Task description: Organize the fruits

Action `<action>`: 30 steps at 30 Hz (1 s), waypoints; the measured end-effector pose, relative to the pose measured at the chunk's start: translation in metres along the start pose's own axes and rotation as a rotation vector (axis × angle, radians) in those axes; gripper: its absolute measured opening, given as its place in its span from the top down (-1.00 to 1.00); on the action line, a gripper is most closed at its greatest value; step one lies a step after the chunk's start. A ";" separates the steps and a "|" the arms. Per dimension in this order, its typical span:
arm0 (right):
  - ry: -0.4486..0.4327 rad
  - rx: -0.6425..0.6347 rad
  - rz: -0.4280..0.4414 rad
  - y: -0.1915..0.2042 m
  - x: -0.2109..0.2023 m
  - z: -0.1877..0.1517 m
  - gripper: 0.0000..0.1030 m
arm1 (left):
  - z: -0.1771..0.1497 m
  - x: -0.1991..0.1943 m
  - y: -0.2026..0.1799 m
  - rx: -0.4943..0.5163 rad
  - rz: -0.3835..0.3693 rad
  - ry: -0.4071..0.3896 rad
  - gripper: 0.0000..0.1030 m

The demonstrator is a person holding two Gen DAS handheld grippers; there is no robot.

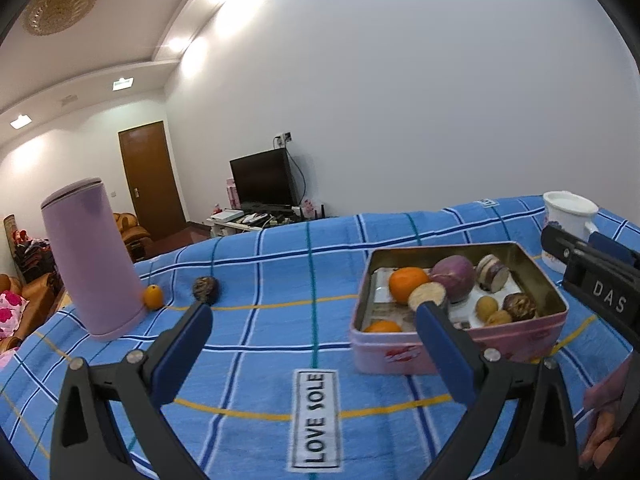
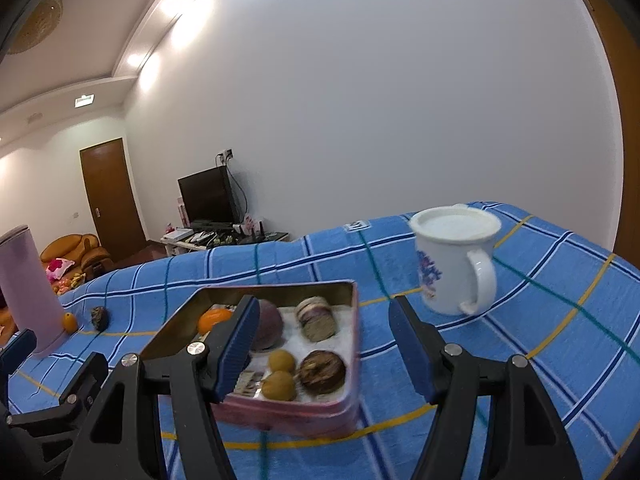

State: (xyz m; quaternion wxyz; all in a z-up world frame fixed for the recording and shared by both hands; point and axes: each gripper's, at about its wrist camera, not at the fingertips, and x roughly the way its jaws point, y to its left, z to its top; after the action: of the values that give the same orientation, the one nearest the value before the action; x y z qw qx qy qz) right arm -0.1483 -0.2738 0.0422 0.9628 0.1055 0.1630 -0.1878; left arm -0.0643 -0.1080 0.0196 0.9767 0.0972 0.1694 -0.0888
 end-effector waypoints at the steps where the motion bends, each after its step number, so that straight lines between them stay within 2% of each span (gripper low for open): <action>1: 0.002 -0.004 0.002 0.004 0.000 0.000 -0.33 | -0.001 0.000 0.004 -0.002 0.005 0.002 -1.00; 14: 0.034 -0.051 0.093 0.081 0.015 -0.010 -0.33 | -0.008 0.012 0.063 -0.008 0.086 0.016 -1.00; 19: 0.049 -0.061 0.148 0.114 0.023 -0.014 -0.33 | -0.011 0.027 0.097 -0.062 0.122 0.057 -1.00; 25: 0.079 -0.090 0.206 0.153 0.038 -0.018 -0.33 | -0.014 0.044 0.129 -0.069 0.183 0.095 -1.00; 30: 0.134 -0.113 0.272 0.188 0.056 -0.022 -0.33 | -0.016 0.063 0.165 -0.107 0.224 0.144 -1.00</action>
State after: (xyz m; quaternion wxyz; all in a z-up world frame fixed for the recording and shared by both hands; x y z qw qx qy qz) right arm -0.0305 -0.1159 0.0286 0.9707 0.0847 0.2213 -0.0387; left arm 0.0234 0.0456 0.0092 0.9697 0.0692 0.2315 0.0372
